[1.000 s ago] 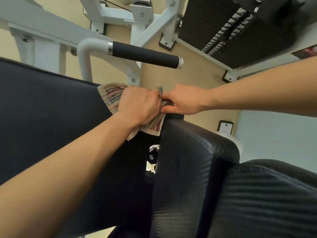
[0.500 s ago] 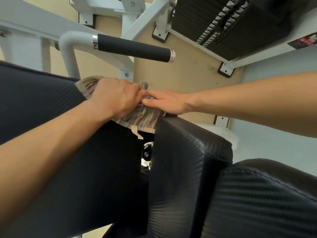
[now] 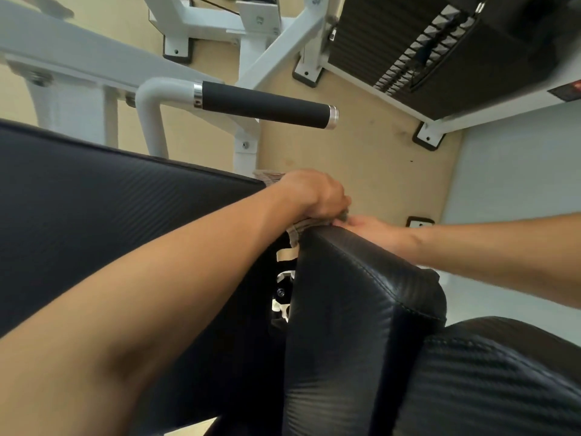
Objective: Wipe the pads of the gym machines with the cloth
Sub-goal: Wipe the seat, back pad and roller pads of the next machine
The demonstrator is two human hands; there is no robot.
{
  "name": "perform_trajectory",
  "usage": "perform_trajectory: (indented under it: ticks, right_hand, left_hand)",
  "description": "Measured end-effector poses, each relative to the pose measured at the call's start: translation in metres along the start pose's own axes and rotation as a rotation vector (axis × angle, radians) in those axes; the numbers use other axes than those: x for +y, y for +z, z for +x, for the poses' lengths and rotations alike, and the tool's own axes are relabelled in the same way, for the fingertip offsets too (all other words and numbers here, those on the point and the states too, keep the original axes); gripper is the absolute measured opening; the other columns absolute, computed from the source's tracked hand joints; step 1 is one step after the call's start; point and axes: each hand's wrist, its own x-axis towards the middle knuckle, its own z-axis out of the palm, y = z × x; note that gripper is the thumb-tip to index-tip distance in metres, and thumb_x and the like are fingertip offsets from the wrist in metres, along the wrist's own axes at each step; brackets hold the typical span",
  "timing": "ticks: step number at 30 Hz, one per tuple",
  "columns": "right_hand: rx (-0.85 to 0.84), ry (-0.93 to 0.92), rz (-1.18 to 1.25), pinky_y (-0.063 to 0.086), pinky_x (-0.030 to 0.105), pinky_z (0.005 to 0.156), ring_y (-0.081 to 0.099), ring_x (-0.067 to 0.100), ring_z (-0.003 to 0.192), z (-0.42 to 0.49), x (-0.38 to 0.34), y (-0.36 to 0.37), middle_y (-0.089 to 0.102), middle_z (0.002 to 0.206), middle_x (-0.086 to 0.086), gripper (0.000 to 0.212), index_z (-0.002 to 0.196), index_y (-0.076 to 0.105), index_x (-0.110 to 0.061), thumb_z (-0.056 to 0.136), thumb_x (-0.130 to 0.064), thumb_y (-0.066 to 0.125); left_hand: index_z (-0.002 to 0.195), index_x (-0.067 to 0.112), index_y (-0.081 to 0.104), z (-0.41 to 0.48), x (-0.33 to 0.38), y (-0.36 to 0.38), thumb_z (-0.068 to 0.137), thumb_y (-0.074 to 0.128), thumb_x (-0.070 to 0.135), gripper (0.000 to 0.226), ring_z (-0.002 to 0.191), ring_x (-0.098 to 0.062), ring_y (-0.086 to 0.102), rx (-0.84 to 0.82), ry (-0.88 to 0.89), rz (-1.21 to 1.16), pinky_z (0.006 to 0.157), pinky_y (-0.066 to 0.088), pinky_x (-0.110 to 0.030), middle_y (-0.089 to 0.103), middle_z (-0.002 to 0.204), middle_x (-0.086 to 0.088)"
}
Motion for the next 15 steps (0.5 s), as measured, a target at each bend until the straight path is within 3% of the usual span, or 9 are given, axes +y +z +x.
perform_trajectory:
  ticks: [1,2,3,5,6,8,11,13,15]
  right_hand:
    - [-0.04,0.011,0.1,0.042,0.015,0.104,0.057,-0.011,0.097,0.001,0.0,0.009,0.067,0.117,-0.019,0.034,0.131,0.05,0.005,0.111,-0.009,0.027]
    - [-0.033,-0.001,0.272,0.043,0.015,0.102,0.059,-0.019,0.087,0.011,0.009,0.014,0.072,0.1,-0.029,0.032,0.127,0.049,0.001,0.11,-0.005,0.022]
    - [0.0,0.059,0.446,0.048,0.009,0.089,0.062,-0.019,0.071,0.015,0.011,0.015,0.072,0.07,-0.027,0.032,0.116,0.052,-0.007,0.109,-0.001,0.021]
    - [0.057,0.078,0.713,0.05,0.01,0.06,0.066,0.0,0.054,0.013,0.005,0.019,0.067,0.049,-0.01,0.037,0.087,0.057,-0.012,0.106,0.0,0.027]
    - [0.109,0.102,0.769,0.052,0.017,0.06,0.068,0.011,0.057,0.015,0.007,0.016,0.068,0.051,-0.002,0.036,0.082,0.058,-0.008,0.105,-0.004,0.03]
    - [0.155,0.091,0.843,0.053,0.027,0.077,0.068,0.022,0.069,0.012,-0.008,0.007,0.072,0.069,0.01,0.04,0.089,0.063,-0.001,0.105,-0.018,0.031]
    - [0.153,0.122,0.865,0.052,0.038,0.092,0.067,0.029,0.096,0.018,-0.028,-0.003,0.069,0.102,0.019,0.053,0.123,0.06,0.004,0.106,-0.037,0.029]
    - [0.187,0.151,0.839,0.055,0.037,0.095,0.068,0.033,0.109,0.022,-0.027,0.002,0.071,0.115,0.02,0.054,0.13,0.059,0.004,0.106,-0.04,0.038]
    - [0.284,0.168,0.776,0.055,0.018,0.079,0.073,0.018,0.09,0.014,-0.027,0.009,0.074,0.106,0.01,0.046,0.124,0.065,0.0,0.105,-0.038,0.048]
  left_hand:
    - [0.138,0.024,0.057,0.002,0.004,-0.001,0.105,0.03,0.047,0.048,0.127,-0.03,0.054,-0.022,-0.006,-0.044,0.1,0.042,-0.045,0.057,0.143,-0.007]
    - [0.139,0.023,0.058,0.003,0.007,-0.002,0.104,0.032,0.047,0.049,0.128,-0.029,0.053,-0.04,-0.011,-0.068,0.104,0.041,-0.044,0.057,0.144,-0.006]
    - [0.135,0.024,0.061,0.003,0.009,-0.003,0.104,0.034,0.047,0.047,0.124,-0.028,0.056,-0.057,-0.006,-0.092,0.103,0.043,-0.044,0.06,0.14,-0.004]
    - [0.12,0.026,0.068,0.006,0.006,-0.003,0.102,0.037,0.046,0.041,0.109,-0.024,0.06,-0.078,0.01,-0.147,0.094,0.047,-0.042,0.066,0.124,-0.001]
    - [0.117,0.026,0.069,0.005,0.0,-0.004,0.102,0.037,0.046,0.04,0.105,-0.024,0.061,-0.067,0.006,-0.168,0.092,0.048,-0.042,0.067,0.12,-0.001]
    - [0.117,0.024,0.068,0.006,-0.019,-0.007,0.103,0.036,0.045,0.041,0.103,-0.024,0.061,-0.02,-0.054,-0.228,0.093,0.048,-0.042,0.067,0.119,-0.005]
    - [0.1,0.018,0.066,-0.004,-0.047,-0.01,0.106,0.035,0.044,0.04,0.086,-0.017,0.06,-0.059,-0.172,-0.316,0.082,0.041,-0.035,0.066,0.101,-0.006]
    - [0.103,0.017,0.064,-0.014,-0.048,-0.009,0.107,0.031,0.044,0.042,0.086,-0.016,0.059,-0.085,-0.166,-0.27,0.081,0.038,-0.034,0.064,0.1,-0.004]
    - [0.124,0.017,0.059,-0.022,-0.036,-0.004,0.108,0.027,0.043,0.044,0.101,-0.022,0.06,-0.024,-0.082,-0.073,0.082,0.04,-0.035,0.064,0.111,-0.005]
